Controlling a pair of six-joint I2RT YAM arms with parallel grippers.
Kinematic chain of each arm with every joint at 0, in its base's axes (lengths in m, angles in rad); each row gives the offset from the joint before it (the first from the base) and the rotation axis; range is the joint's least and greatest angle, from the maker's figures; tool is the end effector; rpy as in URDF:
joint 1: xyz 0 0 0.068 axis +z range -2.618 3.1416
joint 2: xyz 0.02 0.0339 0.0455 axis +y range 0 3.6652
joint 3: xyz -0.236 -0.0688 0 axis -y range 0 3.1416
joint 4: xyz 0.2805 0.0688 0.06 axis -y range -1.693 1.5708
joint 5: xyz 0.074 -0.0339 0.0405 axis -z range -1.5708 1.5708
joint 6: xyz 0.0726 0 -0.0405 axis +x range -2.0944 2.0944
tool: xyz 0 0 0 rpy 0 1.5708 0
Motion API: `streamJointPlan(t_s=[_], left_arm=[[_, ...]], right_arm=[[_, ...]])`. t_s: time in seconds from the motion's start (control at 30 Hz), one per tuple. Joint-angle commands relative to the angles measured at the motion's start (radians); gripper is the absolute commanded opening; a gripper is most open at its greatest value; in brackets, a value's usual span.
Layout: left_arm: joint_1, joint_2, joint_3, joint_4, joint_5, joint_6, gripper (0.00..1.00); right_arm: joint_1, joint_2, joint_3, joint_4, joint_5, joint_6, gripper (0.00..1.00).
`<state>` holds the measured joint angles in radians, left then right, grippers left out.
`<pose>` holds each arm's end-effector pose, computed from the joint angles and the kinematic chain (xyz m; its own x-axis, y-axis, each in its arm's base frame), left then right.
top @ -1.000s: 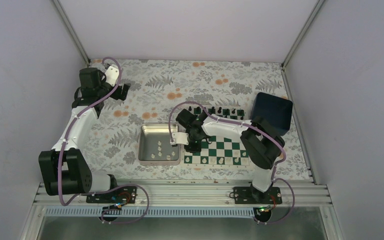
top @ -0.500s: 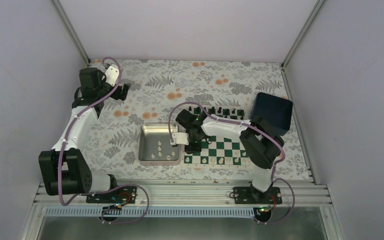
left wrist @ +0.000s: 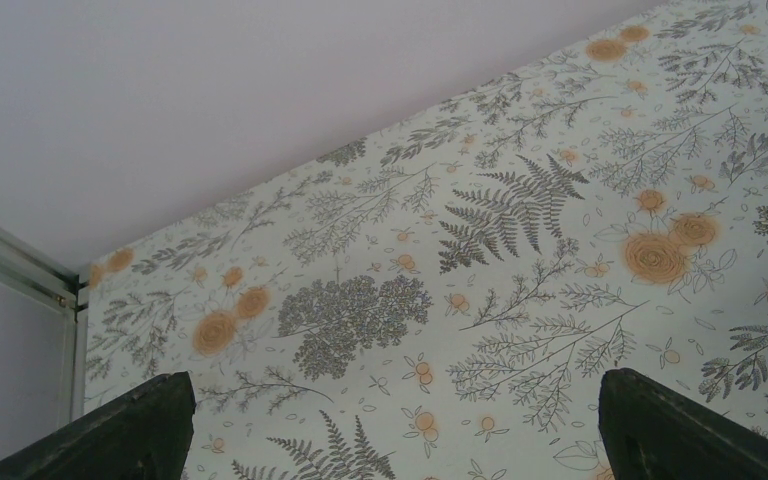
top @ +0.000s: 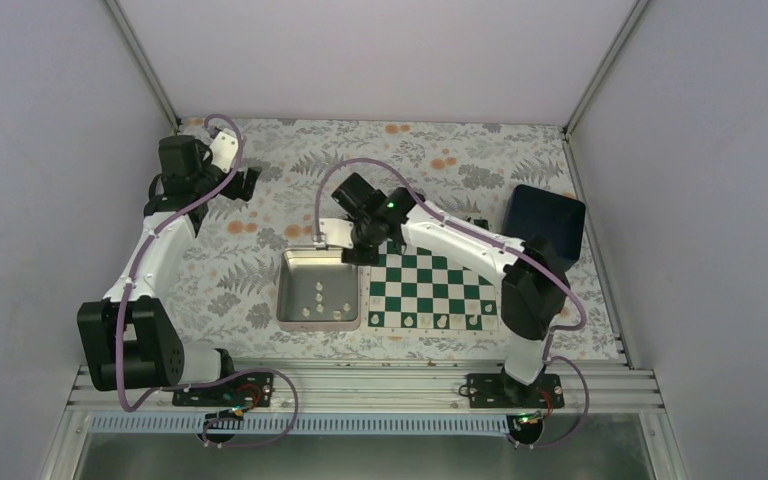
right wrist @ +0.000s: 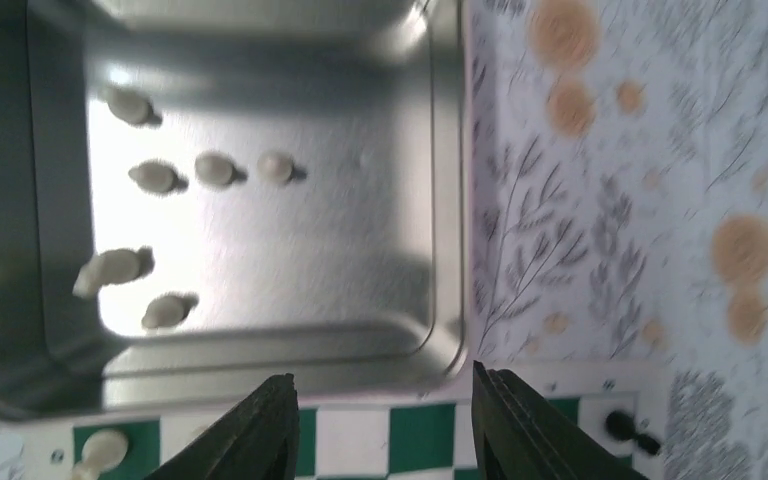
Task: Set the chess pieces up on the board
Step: Pick up the chess piece from the storage box.
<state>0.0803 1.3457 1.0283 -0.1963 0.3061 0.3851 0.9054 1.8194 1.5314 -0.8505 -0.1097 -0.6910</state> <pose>0.3778 0.0085 0.2426 -0.3844 0.3284 -0.8628 0.3556 0.9152 0.1899 0.2563 0.3395 0.1874 0.0844 -0.9185 -0.3862 -0.9817 -0.0101 -0.1904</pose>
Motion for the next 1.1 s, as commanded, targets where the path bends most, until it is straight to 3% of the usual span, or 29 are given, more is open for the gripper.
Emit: streamJointPlan(t_s=[0.0, 0.47, 1.07], left_arm=[[-0.002, -0.008, 0.001, 0.027, 0.001, 0.012, 1.0], [-0.002, -0.01, -0.002, 0.027, 0.008, 0.015, 1.0], [-0.002, -0.016, -0.01, 0.034, 0.006, 0.017, 1.0]], right_arm=[[0.046, 0.108, 0.109, -0.024, 0.002, -0.007, 0.46], [0.095, 0.325, 0.219, -0.011, -0.057, -0.041, 0.45], [0.139, 0.399, 0.223, 0.062, -0.04, -0.024, 0.44]])
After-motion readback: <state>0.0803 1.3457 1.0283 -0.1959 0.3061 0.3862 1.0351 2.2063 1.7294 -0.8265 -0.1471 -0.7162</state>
